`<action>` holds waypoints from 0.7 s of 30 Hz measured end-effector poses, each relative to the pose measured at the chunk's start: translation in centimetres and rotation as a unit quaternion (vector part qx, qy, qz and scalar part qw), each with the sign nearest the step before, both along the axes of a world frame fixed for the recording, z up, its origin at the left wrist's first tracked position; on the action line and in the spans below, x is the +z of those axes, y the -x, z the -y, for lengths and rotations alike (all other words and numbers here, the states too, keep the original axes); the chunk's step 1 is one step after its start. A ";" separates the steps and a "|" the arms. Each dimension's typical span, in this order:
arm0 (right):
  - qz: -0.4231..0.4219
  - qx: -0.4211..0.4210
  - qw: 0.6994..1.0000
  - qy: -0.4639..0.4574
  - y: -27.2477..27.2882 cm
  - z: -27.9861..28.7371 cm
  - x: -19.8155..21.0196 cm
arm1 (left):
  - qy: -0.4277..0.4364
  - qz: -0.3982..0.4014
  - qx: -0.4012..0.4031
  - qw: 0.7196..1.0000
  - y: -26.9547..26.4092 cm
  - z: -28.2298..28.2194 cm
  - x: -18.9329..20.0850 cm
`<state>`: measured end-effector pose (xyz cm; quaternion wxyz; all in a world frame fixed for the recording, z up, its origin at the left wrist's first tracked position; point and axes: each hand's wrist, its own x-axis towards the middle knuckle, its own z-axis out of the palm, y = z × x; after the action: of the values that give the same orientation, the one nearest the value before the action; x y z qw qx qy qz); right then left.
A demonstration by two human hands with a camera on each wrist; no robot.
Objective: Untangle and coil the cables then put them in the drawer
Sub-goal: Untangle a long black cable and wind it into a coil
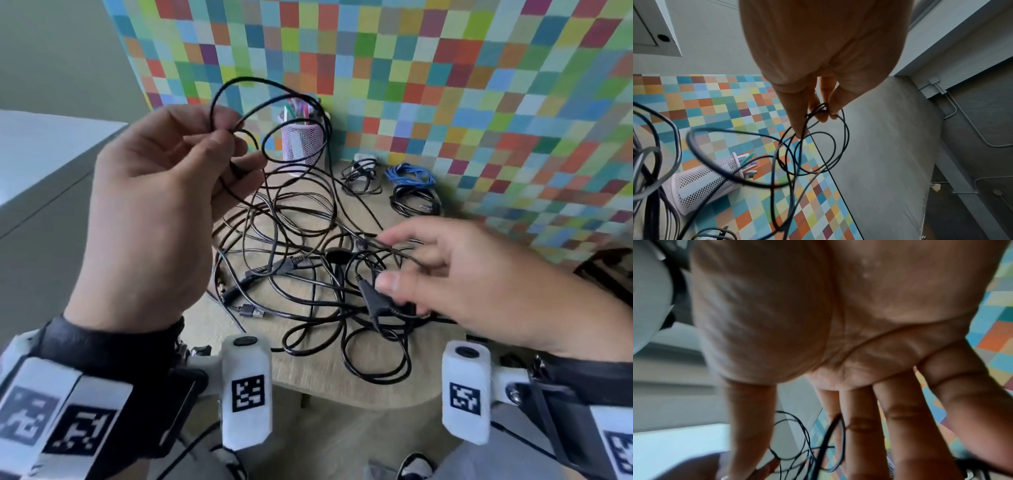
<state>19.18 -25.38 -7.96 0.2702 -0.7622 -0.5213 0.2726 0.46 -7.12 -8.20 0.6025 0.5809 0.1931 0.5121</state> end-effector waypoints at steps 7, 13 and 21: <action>0.090 0.044 0.995 0.022 1.3 -0.6 -1.3 | -0.024 -0.005 0.015 1.000 0.4 -0.4 0.0; -0.003 -0.074 0.983 -0.170 -1.7 -0.1 -1.3 | -0.049 -0.028 0.029 0.998 1.4 -1.1 0.1; 0.096 -0.198 0.949 -0.225 -5.2 0.9 -1.7 | -0.087 -0.087 -0.006 0.992 2.1 -0.9 0.6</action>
<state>24.36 -26.31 -9.66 0.4320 -0.7921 -0.4310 0.0143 -1.69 -6.18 -7.56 0.5342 0.6744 0.1957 0.4707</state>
